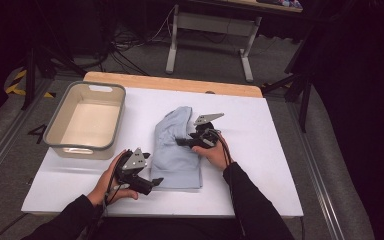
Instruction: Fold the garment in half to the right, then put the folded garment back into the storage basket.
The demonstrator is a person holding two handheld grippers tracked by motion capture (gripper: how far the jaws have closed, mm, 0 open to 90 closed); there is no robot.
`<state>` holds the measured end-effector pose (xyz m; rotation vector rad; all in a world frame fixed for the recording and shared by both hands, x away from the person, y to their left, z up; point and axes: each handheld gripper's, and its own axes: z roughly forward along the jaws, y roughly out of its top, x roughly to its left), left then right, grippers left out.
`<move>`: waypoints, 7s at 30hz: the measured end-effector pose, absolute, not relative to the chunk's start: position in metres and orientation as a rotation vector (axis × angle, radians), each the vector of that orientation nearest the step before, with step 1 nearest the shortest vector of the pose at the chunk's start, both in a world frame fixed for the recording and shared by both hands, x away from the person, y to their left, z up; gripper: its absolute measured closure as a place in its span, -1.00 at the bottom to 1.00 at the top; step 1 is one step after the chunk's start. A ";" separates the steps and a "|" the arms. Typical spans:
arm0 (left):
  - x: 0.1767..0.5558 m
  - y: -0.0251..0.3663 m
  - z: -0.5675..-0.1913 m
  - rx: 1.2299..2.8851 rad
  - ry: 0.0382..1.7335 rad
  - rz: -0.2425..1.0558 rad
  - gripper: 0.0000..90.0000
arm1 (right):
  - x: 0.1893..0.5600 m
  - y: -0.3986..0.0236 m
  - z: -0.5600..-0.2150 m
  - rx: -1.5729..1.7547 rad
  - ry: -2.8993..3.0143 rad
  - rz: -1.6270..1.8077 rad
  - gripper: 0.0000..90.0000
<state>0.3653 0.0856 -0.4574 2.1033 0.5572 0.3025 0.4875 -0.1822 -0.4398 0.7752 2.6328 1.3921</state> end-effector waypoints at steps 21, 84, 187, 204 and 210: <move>0.392 0.066 -0.465 2.169 0.606 0.093 0.08 | 0.459 -0.190 -0.407 0.604 2.449 1.559 0.64; 0.393 0.077 -0.430 2.198 0.459 0.283 0.74 | 0.442 -0.184 -0.379 0.573 2.239 1.587 0.64; 0.416 0.232 -0.351 2.176 0.672 0.619 0.73 | 0.494 -0.010 -0.316 0.476 2.086 1.720 0.63; 0.412 0.273 -0.353 2.158 0.755 0.607 0.74 | 0.499 0.036 -0.315 0.431 2.127 1.708 0.63; 0.409 0.285 -0.353 2.185 0.782 0.619 0.74 | 0.500 0.053 -0.318 0.432 2.139 1.718 0.63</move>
